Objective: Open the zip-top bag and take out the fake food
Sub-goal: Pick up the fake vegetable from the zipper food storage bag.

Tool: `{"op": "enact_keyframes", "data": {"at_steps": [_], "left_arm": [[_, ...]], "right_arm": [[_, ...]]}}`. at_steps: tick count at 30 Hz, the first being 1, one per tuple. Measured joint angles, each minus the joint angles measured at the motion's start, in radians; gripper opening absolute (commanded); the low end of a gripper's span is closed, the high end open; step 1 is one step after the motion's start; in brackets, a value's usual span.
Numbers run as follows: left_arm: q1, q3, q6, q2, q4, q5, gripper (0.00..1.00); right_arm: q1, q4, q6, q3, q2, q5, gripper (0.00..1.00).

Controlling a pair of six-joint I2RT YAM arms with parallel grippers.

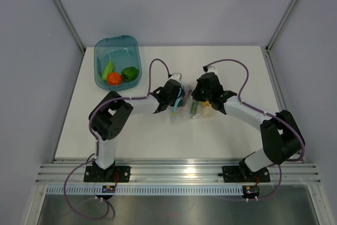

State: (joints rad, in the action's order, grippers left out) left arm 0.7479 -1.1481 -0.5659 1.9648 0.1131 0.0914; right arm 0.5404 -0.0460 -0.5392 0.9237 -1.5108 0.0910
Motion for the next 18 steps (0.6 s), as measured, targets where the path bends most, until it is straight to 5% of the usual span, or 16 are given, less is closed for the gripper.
{"op": "enact_keyframes", "data": {"at_steps": [18], "left_arm": [[-0.002,0.037,0.009,-0.202,-0.21,0.097,0.35]], "right_arm": [[-0.026,-0.008,-0.041,0.006,-0.048,0.023,0.0]]}}
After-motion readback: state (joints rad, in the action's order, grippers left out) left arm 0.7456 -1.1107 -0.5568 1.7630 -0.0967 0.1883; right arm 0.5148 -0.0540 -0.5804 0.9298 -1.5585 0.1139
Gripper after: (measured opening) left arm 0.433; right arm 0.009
